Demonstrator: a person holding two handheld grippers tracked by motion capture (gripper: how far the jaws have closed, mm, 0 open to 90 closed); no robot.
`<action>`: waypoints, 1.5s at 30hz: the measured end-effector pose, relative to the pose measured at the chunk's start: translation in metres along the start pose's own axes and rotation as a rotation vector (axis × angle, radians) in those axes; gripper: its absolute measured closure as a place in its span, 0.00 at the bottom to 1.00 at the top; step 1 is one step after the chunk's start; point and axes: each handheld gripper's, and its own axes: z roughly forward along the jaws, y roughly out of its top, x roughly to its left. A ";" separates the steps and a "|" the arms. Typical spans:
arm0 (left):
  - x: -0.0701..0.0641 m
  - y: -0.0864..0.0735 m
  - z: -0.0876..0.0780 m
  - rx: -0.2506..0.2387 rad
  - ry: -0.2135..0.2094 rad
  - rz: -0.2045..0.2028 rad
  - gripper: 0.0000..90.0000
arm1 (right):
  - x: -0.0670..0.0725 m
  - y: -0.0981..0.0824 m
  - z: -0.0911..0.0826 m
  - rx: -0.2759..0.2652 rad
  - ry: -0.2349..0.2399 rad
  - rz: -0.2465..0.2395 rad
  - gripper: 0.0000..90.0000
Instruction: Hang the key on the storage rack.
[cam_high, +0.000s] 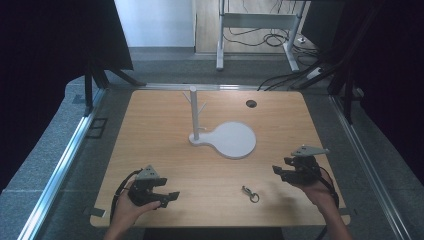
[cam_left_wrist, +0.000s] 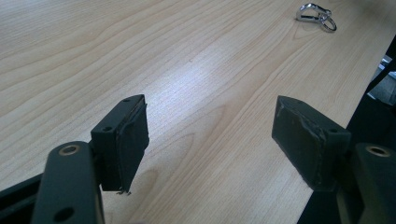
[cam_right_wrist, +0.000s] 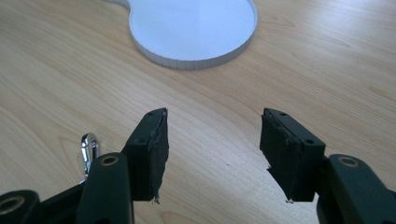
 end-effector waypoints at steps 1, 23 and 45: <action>0.000 0.000 0.000 0.000 -0.001 0.000 0.31 | 0.001 0.002 0.000 0.010 0.002 -0.005 0.47; -0.002 0.000 0.002 0.006 -0.013 0.007 0.30 | 0.023 0.025 0.011 0.191 0.073 -0.122 0.55; -0.004 0.001 0.004 0.015 -0.019 0.011 0.30 | 0.043 0.040 0.020 0.262 0.125 -0.186 0.57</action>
